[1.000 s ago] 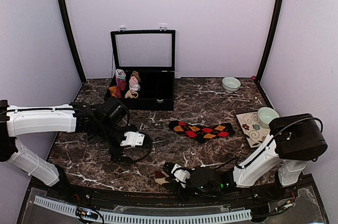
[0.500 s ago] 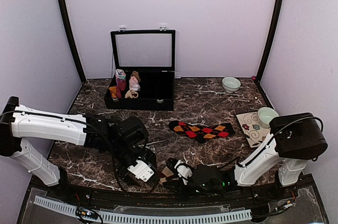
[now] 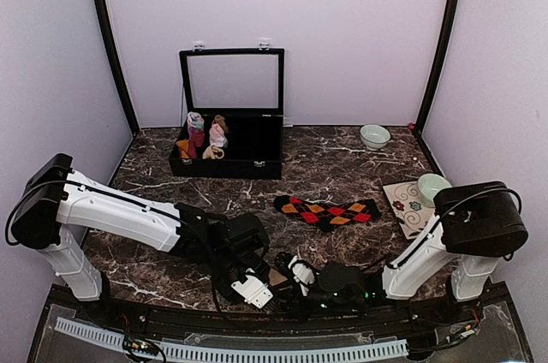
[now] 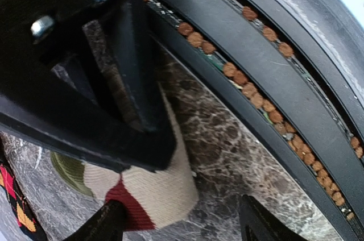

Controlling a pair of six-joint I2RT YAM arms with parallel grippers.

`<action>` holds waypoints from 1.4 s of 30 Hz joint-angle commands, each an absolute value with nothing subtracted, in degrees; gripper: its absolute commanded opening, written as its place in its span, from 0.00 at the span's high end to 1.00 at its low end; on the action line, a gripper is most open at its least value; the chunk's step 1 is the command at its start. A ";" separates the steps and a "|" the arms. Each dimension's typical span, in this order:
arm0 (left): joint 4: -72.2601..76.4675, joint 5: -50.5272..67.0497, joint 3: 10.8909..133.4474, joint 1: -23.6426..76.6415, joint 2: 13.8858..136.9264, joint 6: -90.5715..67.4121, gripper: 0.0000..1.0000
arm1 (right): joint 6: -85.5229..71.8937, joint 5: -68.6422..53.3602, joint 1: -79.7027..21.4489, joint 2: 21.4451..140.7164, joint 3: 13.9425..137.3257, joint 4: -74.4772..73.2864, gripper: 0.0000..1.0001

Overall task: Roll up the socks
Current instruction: Roll the sock at the center of the board.

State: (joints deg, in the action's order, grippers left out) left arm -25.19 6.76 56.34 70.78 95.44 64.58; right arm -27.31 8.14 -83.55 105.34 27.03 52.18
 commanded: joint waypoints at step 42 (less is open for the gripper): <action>-20.50 8.00 58.06 72.42 99.75 56.24 0.60 | -32.68 4.39 -82.73 113.47 19.45 38.42 0.79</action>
